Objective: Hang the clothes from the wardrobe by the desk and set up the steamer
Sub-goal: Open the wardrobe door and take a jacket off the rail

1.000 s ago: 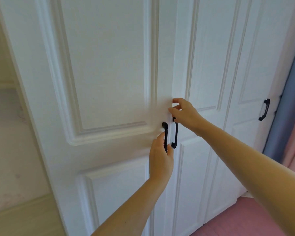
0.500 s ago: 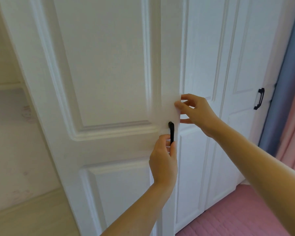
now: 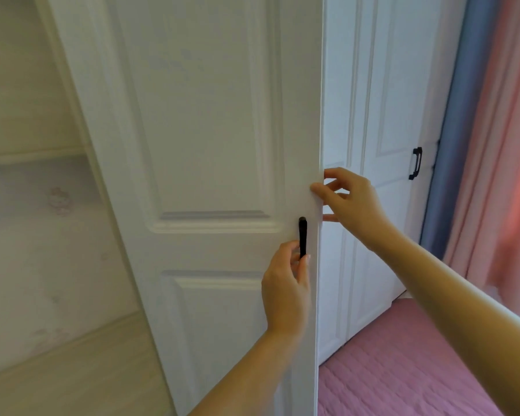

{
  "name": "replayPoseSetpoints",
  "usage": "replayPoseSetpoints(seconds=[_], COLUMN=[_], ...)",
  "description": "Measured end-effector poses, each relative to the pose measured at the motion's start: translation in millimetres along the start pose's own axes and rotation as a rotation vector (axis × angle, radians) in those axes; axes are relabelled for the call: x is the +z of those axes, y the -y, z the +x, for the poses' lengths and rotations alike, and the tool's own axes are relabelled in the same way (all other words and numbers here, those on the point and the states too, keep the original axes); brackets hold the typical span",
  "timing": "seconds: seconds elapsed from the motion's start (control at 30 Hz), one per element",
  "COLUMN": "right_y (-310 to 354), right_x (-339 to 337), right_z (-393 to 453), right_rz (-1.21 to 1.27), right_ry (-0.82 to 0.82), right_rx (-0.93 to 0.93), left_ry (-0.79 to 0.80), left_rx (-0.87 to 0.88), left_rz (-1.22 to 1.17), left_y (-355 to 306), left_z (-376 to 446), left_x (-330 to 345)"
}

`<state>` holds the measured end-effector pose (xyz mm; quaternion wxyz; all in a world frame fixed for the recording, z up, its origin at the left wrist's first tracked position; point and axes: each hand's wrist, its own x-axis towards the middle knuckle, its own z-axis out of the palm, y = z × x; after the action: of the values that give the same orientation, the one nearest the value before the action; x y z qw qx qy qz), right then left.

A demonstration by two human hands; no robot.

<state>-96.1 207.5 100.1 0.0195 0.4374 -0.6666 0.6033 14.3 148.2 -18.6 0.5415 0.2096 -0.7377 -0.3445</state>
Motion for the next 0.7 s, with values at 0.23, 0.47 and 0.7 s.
replayPoseSetpoints(seconds=[0.23, 0.47, 0.7], right_y=[47.1, 98.2, 136.3], right_x=[1.3, 20.0, 32.0], right_z=[-76.0, -137.0, -171.1], right_rz=[0.012, 0.042, 0.113], right_ry=[-0.032, 0.024, 0.223], right_rx=[-0.059, -0.074, -0.115], left_ry=[-0.042, -0.075, -0.075], left_rx=[-0.004, -0.016, 0.044], left_rz=[0.007, 0.016, 0.168], left_y=[-30.9, -50.0, -68.9], left_z=[-56.1, -96.0, -134.4], left_x=[-61.6, -129.9, -159.8])
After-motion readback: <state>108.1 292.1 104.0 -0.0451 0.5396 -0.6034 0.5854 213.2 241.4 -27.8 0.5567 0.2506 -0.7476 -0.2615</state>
